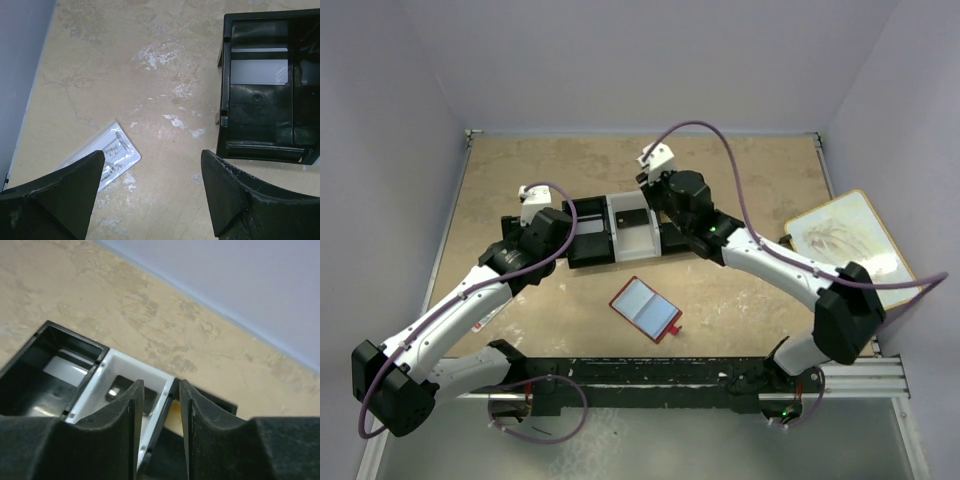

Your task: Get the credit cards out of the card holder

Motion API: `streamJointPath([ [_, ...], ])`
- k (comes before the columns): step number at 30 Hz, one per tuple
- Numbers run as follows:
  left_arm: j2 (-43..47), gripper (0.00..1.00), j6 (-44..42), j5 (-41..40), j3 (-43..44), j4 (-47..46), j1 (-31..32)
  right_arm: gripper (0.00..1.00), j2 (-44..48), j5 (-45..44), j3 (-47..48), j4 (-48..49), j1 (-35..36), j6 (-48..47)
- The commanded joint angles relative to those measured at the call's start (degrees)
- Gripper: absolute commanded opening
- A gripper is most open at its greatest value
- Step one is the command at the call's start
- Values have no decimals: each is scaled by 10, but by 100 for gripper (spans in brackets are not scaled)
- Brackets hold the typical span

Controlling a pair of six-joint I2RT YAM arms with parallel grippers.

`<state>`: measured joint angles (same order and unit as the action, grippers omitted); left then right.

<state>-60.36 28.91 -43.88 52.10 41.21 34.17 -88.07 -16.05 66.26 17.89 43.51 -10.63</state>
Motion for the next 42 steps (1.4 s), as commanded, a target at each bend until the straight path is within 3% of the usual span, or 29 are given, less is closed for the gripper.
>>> streamJointPath([
  [1, 14, 75, -4, 1, 4, -13, -2, 41, 39, -40, -60, -63, -2, 224],
  [5, 15, 76, -15, 27, 3, -19, -2, 46, 64, 19, -99, -135, -1, 408],
  [7, 16, 76, -17, 30, 4, -19, -2, 46, 69, 76, -129, -138, -2, 472],
  [10, 15, 76, -17, 32, 3, -19, -2, 43, 68, 85, -155, -151, 5, 515],
  [16, 10, 76, -17, 34, 3, -18, -2, 48, 30, -91, -122, -321, 123, 680],
  [24, 7, 76, -16, 33, 3, -17, -2, 53, 23, -143, -146, -436, 232, 882],
  [33, 1, 76, -16, 33, 3, -16, -2, 72, -14, -161, -120, -542, 278, 1004],
  [42, 0, 76, -16, 33, 3, -15, -2, 78, -43, -150, -113, -504, 277, 999],
])
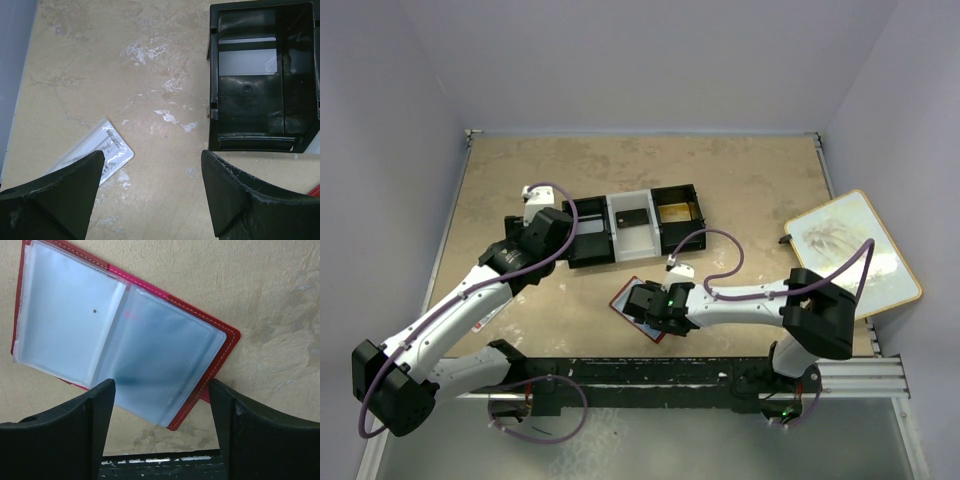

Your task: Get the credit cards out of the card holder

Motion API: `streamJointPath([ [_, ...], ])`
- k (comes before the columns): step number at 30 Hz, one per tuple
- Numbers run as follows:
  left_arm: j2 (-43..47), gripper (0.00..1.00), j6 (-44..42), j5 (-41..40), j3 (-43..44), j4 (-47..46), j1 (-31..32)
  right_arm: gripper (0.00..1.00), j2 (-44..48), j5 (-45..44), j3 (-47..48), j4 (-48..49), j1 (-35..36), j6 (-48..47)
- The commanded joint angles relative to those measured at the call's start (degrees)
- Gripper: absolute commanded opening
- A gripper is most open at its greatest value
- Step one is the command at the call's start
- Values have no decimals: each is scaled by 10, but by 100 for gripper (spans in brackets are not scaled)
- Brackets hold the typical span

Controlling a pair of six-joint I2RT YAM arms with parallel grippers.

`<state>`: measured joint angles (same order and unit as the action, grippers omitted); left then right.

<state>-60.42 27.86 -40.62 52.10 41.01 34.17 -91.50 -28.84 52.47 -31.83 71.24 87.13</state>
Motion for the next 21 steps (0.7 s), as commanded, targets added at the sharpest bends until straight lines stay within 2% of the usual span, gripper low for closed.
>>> streamJointPath([
  [1, 1, 76, -5, 0, 3, -14, -2, 78, -12, -24, 34, -10, 0, 21],
  [8, 0, 76, -5, 1, 3, -14, -2, 81, -31, -32, 60, -23, -1, 20],
  [12, -1, 76, -5, 3, 3, -14, -2, 81, -41, -44, 83, -67, -1, 35],
  [21, -2, 76, -7, 4, 4, -14, -2, 84, -71, -14, 52, 31, -22, 0],
])
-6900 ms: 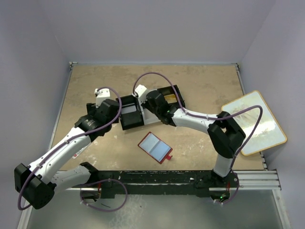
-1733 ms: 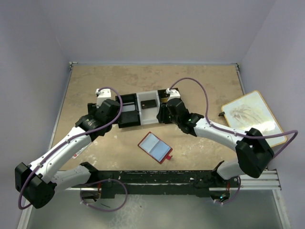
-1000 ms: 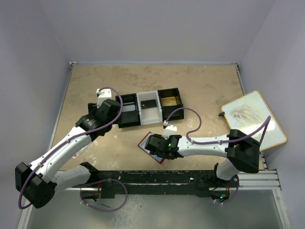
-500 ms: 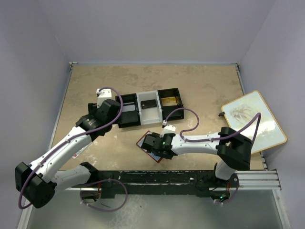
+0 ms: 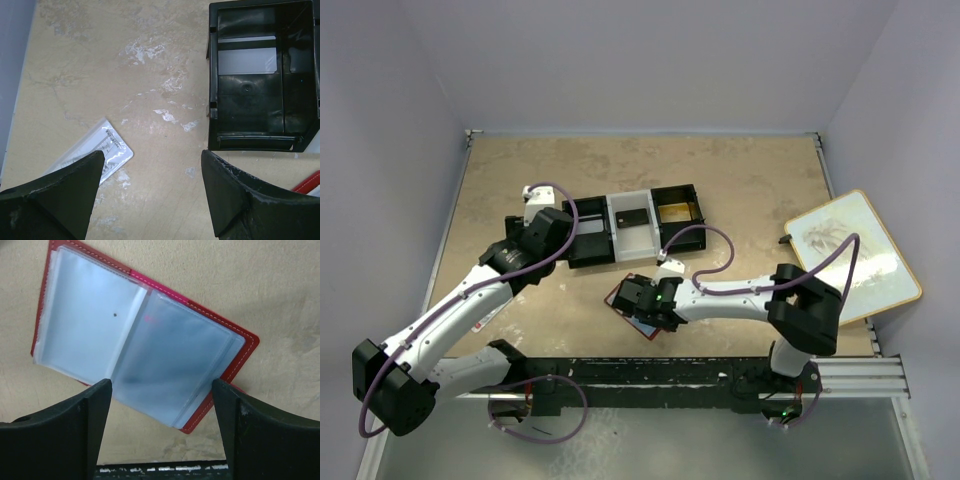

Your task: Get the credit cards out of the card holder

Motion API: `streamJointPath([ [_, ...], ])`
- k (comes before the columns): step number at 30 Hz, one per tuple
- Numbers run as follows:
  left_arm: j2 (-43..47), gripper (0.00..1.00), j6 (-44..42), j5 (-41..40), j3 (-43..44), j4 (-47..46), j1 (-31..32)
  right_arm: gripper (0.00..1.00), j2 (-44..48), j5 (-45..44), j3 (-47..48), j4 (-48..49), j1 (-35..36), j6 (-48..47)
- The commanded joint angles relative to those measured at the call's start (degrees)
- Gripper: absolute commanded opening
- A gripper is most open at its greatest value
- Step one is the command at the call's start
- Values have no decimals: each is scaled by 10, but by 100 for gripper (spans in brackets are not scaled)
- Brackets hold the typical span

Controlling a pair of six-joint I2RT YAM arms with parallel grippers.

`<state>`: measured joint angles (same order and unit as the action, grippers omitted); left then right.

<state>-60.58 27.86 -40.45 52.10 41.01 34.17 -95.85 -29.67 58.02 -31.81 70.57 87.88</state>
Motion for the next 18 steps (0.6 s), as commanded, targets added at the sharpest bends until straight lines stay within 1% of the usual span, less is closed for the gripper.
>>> streamJointPath([
  [1, -1, 76, -6, 2, 4, -15, -2, 84, -41, -6, 3, 25, -22, -15],
  [4, -1, 76, -6, 4, 4, -15, -2, 83, -92, -9, 38, -21, -32, -12],
  [6, -3, 76, -6, 5, 4, -15, -2, 81, -122, -11, 43, -38, -33, -9],
  [9, -4, 76, -6, 5, 4, -15, -2, 73, -147, -1, 30, -24, -33, -20],
  [13, -3, 76, -7, 5, 3, -15, -2, 56, -149, -1, 14, -18, -33, -27],
  [15, -4, 76, -7, 6, 3, -16, -2, 51, -138, -9, 14, -17, -33, -40],
  [18, -8, 76, -8, 8, 3, -16, -2, 49, -124, -23, 18, -7, -33, -69],
])
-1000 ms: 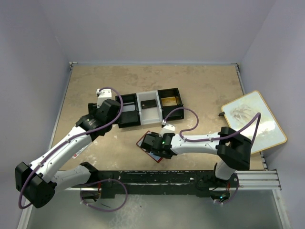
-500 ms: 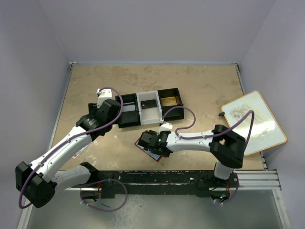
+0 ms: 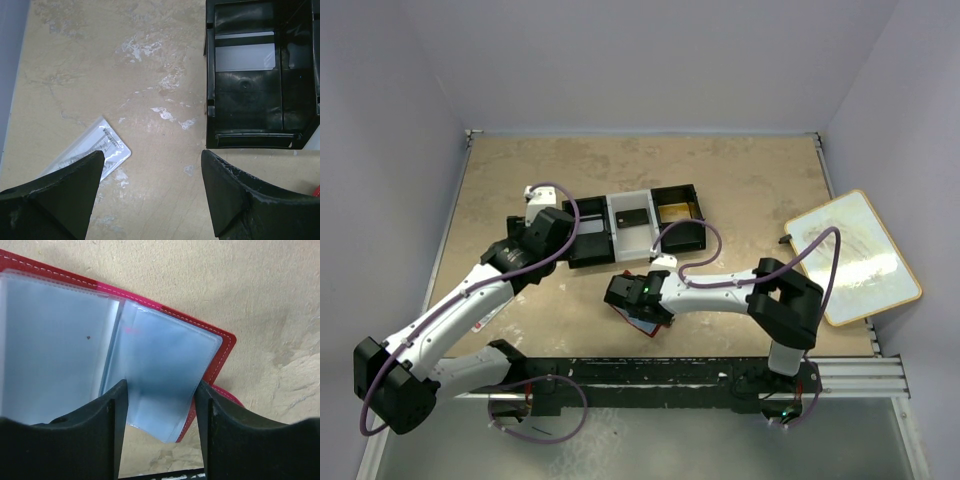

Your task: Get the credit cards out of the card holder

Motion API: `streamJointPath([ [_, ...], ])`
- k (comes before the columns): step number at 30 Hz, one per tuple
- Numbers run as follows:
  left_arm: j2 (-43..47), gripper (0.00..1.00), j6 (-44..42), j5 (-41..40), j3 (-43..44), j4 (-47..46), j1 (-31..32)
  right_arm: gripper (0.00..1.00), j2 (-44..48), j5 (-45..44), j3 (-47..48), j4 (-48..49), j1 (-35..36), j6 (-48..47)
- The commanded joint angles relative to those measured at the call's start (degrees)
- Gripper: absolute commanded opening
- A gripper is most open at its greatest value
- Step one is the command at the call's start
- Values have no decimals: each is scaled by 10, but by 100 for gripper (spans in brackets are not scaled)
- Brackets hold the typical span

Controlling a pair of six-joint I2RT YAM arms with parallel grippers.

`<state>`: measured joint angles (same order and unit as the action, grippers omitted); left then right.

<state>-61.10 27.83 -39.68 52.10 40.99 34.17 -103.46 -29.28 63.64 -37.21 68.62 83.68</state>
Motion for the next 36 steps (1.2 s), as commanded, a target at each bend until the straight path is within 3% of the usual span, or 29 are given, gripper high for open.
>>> streamJointPath([
  [1, -4, 76, -8, 0, 4, -15, -2, 48, -46, -33, -36, 50, -14, -38],
  [8, -3, 76, -8, 5, 3, -16, -2, 42, -28, -43, -34, 109, -27, -137],
  [17, -8, 76, -10, 11, 4, -18, -2, 43, 37, -4, -75, 226, -34, -319],
  [24, -6, 76, -11, 15, 3, -19, -2, 70, 60, -9, -47, 178, -34, -325],
  [32, 46, 76, -5, 3, 2, -28, -2, 77, 239, -68, -77, 201, -37, -359],
  [36, 78, 77, 2, -20, -1, -36, -2, 82, 336, -90, -134, 238, -87, -401],
])
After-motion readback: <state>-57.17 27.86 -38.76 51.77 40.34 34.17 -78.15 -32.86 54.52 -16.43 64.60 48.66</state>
